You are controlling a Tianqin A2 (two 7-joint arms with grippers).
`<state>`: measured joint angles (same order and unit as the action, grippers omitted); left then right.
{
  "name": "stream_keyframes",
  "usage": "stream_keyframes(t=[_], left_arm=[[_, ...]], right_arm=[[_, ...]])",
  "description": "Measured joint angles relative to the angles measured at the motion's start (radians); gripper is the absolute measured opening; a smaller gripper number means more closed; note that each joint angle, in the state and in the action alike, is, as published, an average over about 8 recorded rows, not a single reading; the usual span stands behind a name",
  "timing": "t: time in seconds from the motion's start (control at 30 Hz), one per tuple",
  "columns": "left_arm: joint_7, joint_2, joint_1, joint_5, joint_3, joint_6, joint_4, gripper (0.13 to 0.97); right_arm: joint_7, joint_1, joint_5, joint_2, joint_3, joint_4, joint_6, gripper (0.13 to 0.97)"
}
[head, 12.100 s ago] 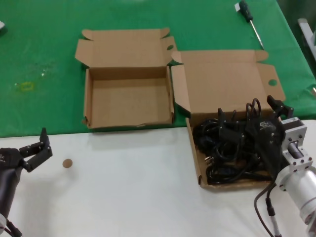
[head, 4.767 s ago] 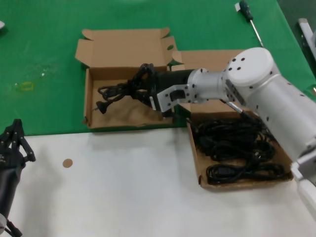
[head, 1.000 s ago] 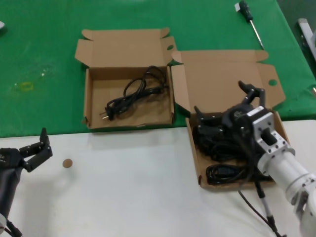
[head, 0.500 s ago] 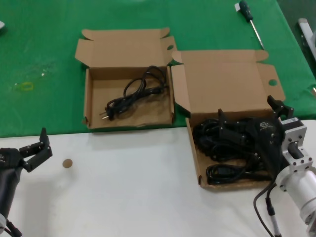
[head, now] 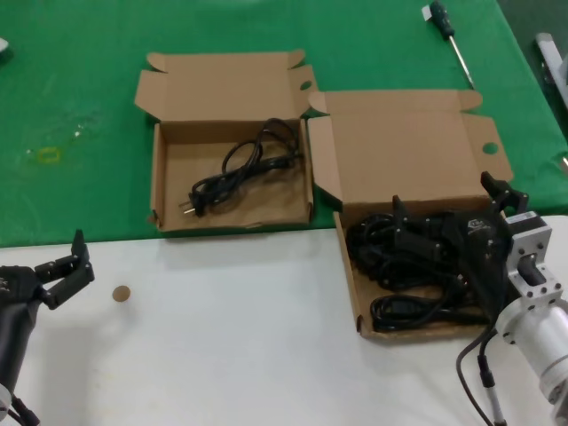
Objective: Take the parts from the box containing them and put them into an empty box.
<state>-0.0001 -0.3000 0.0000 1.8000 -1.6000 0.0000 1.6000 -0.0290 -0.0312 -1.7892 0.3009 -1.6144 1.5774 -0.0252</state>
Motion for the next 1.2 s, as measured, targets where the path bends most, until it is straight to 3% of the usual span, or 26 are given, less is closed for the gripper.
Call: stream_keyframes(t=[1.2], left_arm=[[0.0, 0.0, 0.0, 0.0, 0.0, 0.0, 0.0, 0.966]], right_arm=[[0.0, 0.0, 0.0, 0.0, 0.0, 0.0, 0.0, 0.966]])
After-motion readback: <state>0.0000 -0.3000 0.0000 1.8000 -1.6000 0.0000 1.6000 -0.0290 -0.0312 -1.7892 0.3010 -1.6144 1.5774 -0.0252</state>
